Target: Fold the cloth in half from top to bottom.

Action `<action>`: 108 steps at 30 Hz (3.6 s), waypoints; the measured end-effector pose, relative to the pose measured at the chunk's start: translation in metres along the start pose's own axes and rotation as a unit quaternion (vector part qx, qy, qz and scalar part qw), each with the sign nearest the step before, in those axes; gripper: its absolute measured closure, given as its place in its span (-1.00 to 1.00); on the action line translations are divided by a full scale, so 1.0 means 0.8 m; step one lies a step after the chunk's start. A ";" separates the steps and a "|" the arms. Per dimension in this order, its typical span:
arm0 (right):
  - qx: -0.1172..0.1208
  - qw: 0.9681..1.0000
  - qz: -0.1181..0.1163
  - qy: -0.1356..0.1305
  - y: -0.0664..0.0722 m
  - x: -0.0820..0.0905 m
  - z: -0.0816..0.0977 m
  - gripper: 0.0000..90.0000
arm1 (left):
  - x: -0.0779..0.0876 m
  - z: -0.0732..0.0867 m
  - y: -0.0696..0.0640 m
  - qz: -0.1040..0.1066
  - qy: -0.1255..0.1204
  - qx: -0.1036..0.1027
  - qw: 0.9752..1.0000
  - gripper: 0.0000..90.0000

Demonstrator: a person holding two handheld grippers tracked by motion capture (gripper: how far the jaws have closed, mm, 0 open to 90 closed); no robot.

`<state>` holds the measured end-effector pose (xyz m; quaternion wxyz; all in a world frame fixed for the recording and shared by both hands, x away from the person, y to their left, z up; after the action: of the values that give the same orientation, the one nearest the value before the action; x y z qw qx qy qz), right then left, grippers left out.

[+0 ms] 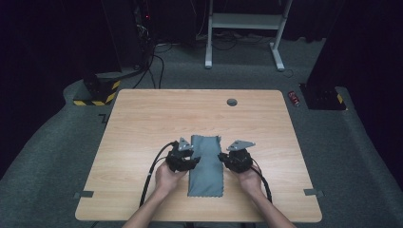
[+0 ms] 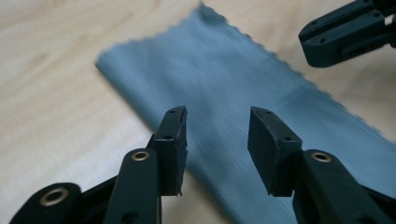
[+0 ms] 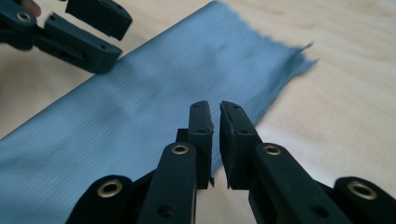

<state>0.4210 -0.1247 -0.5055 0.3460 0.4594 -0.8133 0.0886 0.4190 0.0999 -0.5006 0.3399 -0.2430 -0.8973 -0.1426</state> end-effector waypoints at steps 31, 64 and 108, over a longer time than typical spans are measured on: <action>-0.069 0.996 0.064 -0.002 -0.073 -0.054 -0.034 0.53 | -0.071 -0.014 0.074 -0.073 0.012 0.126 0.989 0.10; -0.072 0.995 0.059 0.034 -0.078 -0.070 -0.053 0.97 | -0.085 -0.044 0.067 -0.030 0.070 0.081 0.994 0.96; -0.048 0.998 0.042 -0.025 -0.072 -0.022 -0.079 0.99 | -0.046 -0.075 0.084 0.012 0.003 0.069 0.998 0.97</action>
<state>0.5035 -0.1160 -0.4799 0.3433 0.4098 -0.8435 0.0521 0.5113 0.1189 -0.4763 0.3598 -0.2299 -0.9010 -0.0772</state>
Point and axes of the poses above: each handheld gripper's, and its own axes: x roughly backward along the jaws, z roughly out of its underside, y roughly to its left, the point moved 1 cm from there along -x, roughly forward along the jaws, and after that the axes turned 11 degrees about -z, right-handed, at the moved point
